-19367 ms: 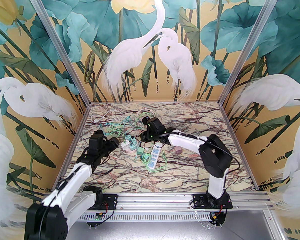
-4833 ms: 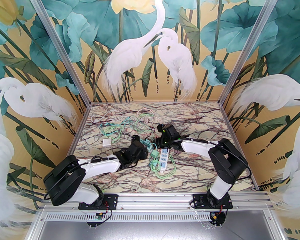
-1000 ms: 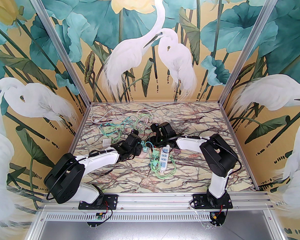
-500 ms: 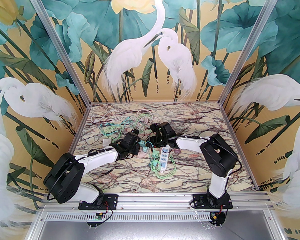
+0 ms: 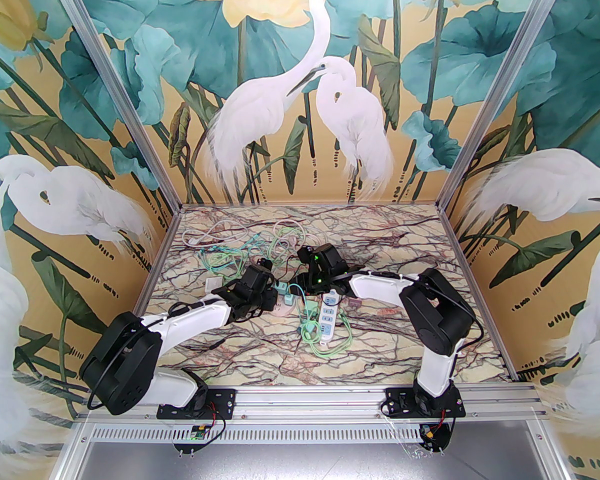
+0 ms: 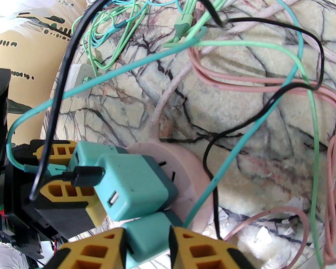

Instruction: Pull the plug off the socket

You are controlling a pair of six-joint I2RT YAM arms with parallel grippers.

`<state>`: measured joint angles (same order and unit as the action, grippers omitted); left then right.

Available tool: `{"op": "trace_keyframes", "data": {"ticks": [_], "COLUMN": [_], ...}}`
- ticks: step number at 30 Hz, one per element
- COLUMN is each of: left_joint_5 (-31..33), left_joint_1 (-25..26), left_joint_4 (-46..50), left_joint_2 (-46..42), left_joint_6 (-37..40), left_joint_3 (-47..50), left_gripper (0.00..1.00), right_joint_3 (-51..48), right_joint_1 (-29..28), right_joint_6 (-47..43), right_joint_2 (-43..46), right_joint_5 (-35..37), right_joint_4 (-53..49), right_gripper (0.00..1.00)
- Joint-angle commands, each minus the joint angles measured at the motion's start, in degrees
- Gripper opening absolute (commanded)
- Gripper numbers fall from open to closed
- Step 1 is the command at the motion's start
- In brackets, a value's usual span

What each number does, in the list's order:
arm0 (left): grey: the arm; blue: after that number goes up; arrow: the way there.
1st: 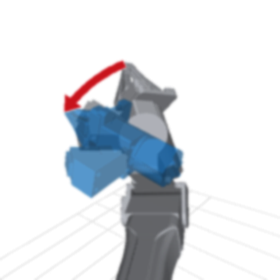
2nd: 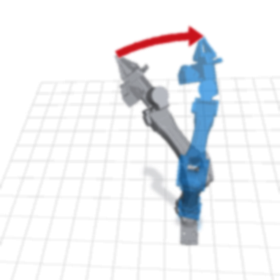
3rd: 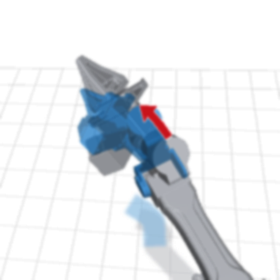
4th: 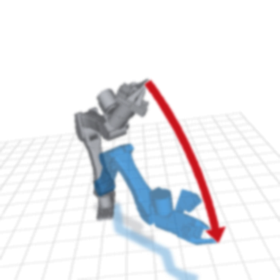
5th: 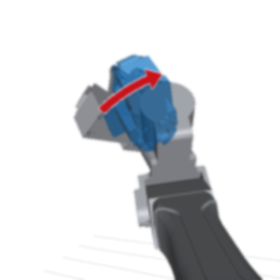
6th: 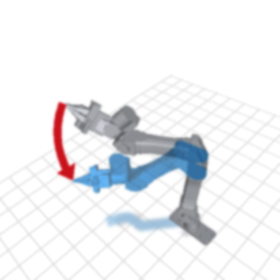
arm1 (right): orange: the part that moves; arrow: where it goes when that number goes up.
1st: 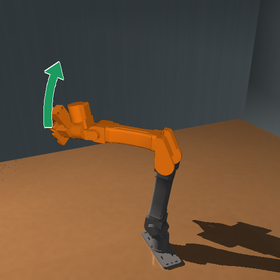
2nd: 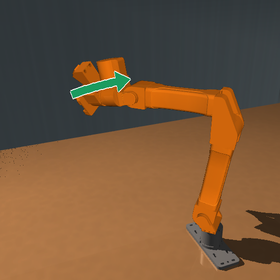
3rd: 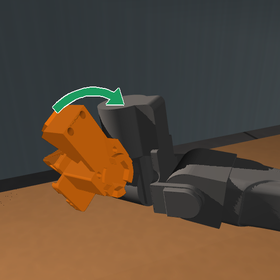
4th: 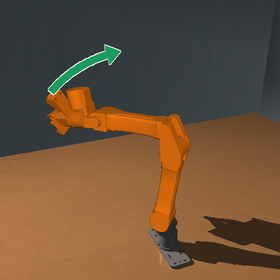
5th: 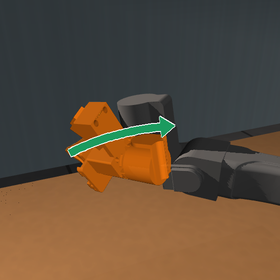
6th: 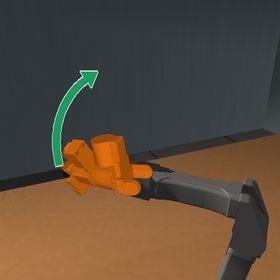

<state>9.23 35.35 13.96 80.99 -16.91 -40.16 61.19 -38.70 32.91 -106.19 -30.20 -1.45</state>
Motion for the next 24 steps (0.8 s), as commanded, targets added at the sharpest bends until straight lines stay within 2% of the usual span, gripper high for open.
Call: {"op": "trace_keyframes", "data": {"ticks": [1, 5, 14, 19, 24], "left_joint_5": [1.1, 3.7, 1.3, -8.7, -13.4], "left_joint_1": [2.8, 5.0, 5.4, -0.9, -3.9], "left_joint_4": [0.0, 0.5, 2.5, 1.7, 0.8], "left_joint_2": [-1.8, 0.1, 1.9, -2.2, -4.7], "left_joint_6": [1.2, 2.3, 0.8, -3.2, -5.0], "left_joint_3": [-2.1, -3.0, -4.7, -3.3, -2.0], "left_gripper": [0.18, 0.18, 0.15, 0.14, 0.14], "right_joint_3": [-0.7, -0.5, 0.1, 0.2, 0.2], "right_joint_1": [-0.5, -0.7, -1.0, -1.1, -1.1], "right_joint_6": [-1.9, -2.0, -2.4, -2.5, -2.6], "right_joint_2": [-4.0, -4.3, -4.9, -5.0, -5.1], "right_joint_5": [7.5, 7.7, 8.3, 8.5, 8.5], "right_joint_4": [-6.5, -6.7, -7.6, -7.7, -7.8], "right_gripper": [0.33, 0.33, 0.32, 0.32, 0.32]}}
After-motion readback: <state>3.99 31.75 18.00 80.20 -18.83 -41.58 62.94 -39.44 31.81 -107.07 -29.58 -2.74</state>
